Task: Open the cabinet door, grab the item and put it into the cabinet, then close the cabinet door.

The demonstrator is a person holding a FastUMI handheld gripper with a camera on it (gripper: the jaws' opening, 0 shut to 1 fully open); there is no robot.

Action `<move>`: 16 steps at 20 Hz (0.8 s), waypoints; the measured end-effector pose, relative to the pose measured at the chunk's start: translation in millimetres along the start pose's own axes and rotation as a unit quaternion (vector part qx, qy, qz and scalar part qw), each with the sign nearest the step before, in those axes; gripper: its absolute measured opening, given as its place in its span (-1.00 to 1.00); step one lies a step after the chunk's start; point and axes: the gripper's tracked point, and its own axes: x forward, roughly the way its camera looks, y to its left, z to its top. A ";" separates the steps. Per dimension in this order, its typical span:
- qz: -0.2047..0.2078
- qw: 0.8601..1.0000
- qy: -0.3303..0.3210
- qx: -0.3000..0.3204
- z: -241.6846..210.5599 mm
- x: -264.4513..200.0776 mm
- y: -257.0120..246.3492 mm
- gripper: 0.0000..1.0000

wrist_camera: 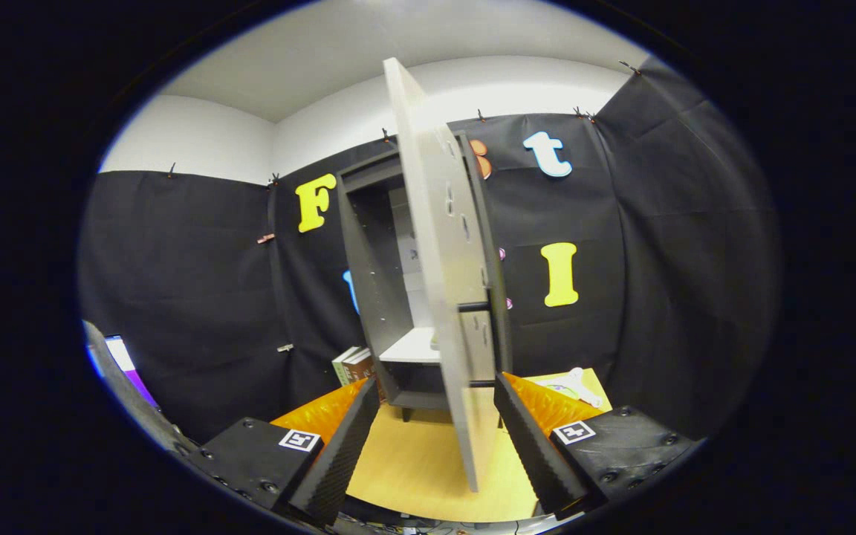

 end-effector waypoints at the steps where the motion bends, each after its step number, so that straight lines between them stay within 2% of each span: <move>1: -0.009 1.000 -0.001 -0.003 -0.8 6.3 -10.7 0.96; 6: -0.029 1.000 -0.010 0.002 -6.0 39.2 -57.5 0.96; 11: 0.014 0.999 0.002 -0.029 -19.9 60.4 -40.7 0.96; 16: 0.009 0.999 0.005 -0.042 -21.3 67.0 -28.4 0.95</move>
